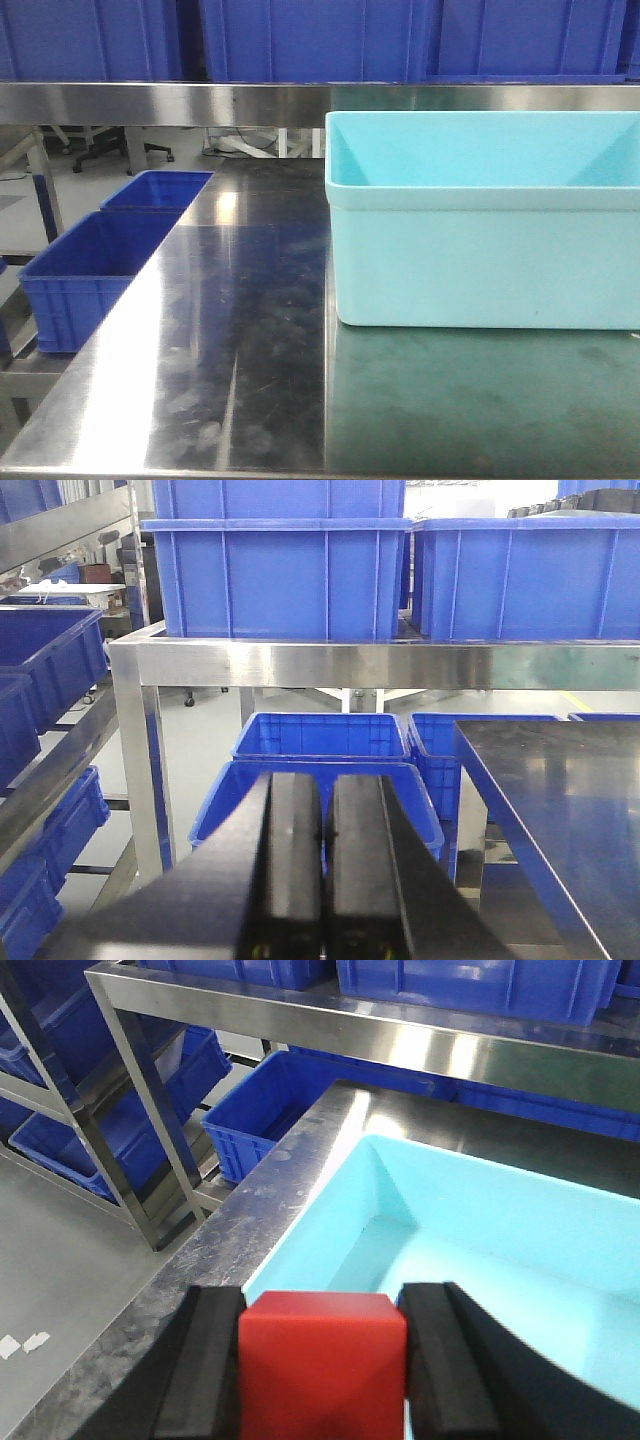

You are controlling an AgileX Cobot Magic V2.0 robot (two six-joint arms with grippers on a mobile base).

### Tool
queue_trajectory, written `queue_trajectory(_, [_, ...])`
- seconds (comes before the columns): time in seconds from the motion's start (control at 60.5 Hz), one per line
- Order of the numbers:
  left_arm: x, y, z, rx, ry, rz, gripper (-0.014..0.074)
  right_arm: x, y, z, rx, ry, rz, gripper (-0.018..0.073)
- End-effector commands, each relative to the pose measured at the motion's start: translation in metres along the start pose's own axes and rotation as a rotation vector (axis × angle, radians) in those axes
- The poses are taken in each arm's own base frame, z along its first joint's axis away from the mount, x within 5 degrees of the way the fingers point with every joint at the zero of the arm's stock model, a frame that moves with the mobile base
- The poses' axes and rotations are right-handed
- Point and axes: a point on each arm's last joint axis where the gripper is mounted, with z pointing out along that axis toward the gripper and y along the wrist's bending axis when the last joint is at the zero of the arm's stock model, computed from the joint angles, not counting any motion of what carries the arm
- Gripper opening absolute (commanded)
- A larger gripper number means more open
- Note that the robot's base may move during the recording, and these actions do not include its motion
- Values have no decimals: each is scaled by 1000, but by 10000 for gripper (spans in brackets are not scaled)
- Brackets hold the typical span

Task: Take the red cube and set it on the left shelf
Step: 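Raise the held red cube out of the bin with the right gripper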

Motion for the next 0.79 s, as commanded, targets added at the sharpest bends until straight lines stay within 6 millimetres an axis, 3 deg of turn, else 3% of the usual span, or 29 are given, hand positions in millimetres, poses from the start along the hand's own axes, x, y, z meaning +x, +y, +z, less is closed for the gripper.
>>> queue_trajectory(0.0, [0,0,-1,6,-75,0,102,-16,2,-5,-10,-119,-11,57])
queue_trajectory(0.777, [0,0,-1,6,-75,0,102,-16,2,-5,-10,-116,-12,57])
